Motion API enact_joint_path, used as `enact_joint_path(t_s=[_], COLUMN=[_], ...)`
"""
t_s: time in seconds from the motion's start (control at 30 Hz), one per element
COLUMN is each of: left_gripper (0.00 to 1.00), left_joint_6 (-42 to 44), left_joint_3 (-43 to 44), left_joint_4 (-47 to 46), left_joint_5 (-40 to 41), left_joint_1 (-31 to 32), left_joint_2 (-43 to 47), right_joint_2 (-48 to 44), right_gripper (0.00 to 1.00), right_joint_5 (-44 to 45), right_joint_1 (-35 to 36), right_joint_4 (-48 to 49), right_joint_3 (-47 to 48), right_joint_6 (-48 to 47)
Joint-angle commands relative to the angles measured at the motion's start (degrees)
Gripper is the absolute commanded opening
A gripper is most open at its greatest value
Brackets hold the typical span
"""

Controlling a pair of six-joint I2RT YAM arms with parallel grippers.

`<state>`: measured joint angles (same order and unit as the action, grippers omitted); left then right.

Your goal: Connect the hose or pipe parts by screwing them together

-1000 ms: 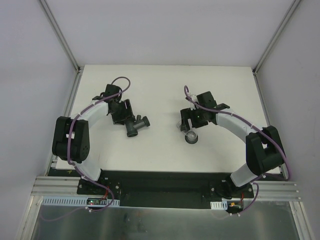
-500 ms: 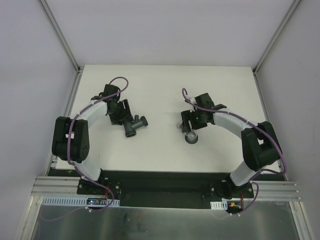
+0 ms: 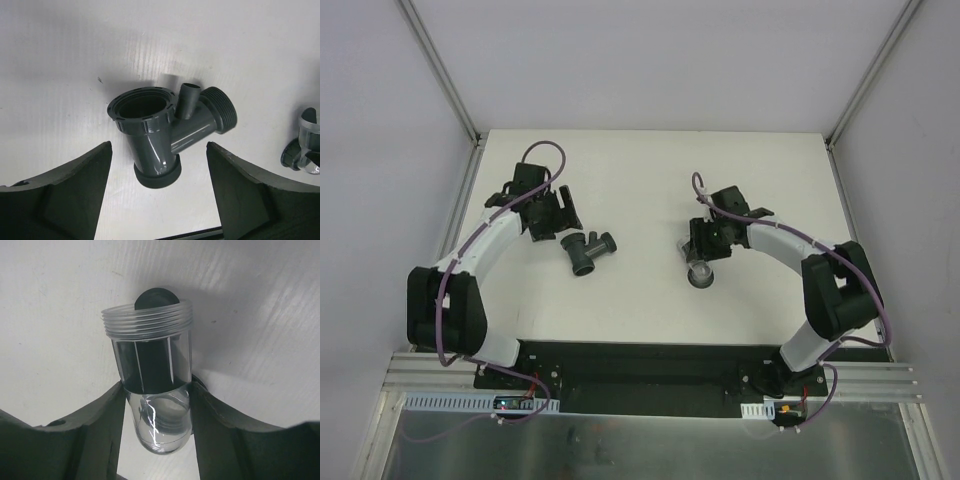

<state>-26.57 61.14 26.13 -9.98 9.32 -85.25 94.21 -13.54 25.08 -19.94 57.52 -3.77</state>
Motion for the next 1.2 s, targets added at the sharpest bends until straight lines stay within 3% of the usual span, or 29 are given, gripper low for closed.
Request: enact_joint_path(t_s=[0.0, 0.13, 0.17, 0.2, 0.4, 0.7, 0.97, 1.17], left_gripper=[0.73, 0.66, 0.65, 0.64, 0.58, 0.53, 0.55, 0.56], left_joint_6=[0.4, -1.4, -2.8, -3.4, -8.1, -12.2, -15.3, -20.1], left_joint_3=[0.0, -3.8, -5.1, -7.2, -11.9, -10.2, -6.9, -6.7], left_joint_4=[0.5, -4.1, -6.2, -9.7, -21.3, -34.2, -37.7, -45.8], left_joint_5=[0.5, -5.2, -8.4, -9.2, -15.3, -21.7, -22.5, -27.6], left_joint_1=[2.3, 7.0, 8.2, 10.7, 16.6, 24.3, 25.9, 26.0], left_joint_2=[7.9, 12.6, 13.5, 15.2, 16.3, 8.1, 1.2, -2.6], right_joint_2=[-5.7, -9.4, -10.7, -11.1, -13.4, -15.7, -18.2, -18.5], right_gripper=[0.40, 0.40, 0.40, 0.39, 0.38, 0.37, 0.38, 0.38], right_joint_5=[-4.4, -13.3, -16.9, -18.2, -22.1, -24.3, -25.6, -26.6], right_joint_1=[-2.1, -6.8, -7.8, -9.2, -11.0, -11.1, -11.5, -11.6], right_joint_4=[1.8, 11.7, 15.2, 21.5, 36.2, 50.3, 52.1, 55.1], right_joint_3=[2.2, -2.6, -4.4, -5.9, -12.4, -18.7, -20.2, -21.6], right_joint_6=[11.2, 24.5, 31.6, 34.2, 47.9, 58.0, 58.5, 59.9])
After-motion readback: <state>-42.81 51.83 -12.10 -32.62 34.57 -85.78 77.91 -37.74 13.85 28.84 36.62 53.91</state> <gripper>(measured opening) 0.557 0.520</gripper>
